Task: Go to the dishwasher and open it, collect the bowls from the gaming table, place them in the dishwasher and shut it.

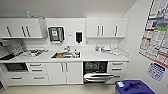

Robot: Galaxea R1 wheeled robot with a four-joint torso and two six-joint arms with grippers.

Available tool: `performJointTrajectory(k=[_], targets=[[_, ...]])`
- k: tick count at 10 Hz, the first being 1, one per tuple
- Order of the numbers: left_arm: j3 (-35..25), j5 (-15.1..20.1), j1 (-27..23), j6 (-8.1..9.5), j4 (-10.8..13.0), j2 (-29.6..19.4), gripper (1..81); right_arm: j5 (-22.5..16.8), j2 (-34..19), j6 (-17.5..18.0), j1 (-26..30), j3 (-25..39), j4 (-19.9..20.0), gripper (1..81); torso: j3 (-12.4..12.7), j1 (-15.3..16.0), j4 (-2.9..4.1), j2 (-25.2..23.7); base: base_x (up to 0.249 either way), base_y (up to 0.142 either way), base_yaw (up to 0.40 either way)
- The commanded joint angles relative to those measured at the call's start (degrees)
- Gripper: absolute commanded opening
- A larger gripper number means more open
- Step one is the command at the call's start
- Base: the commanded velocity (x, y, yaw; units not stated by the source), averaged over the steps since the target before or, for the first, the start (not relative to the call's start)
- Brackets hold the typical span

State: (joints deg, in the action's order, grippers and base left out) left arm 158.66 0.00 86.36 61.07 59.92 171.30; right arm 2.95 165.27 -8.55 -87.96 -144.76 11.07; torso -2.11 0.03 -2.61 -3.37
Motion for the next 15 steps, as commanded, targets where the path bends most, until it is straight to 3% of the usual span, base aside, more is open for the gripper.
performJointTrajectory(k=[1,15], targets=[[0.2,2.2,-3.5,-0.34,-0.2,-0.6,1.0,-3.0,-0.5,-0.1,3.4,0.5,-0.2,1.0,0.0,0.0,0.00,0.0,0.164,0.000,0.000],[0.2,2.1,-3.5,-0.34,-0.2,-0.5,1.0,-3.0,-0.4,-0.1,3.0,0.0,-0.2,1.0,0.0,0.0,0.00,0.0,0.171,0.000,0.000]])
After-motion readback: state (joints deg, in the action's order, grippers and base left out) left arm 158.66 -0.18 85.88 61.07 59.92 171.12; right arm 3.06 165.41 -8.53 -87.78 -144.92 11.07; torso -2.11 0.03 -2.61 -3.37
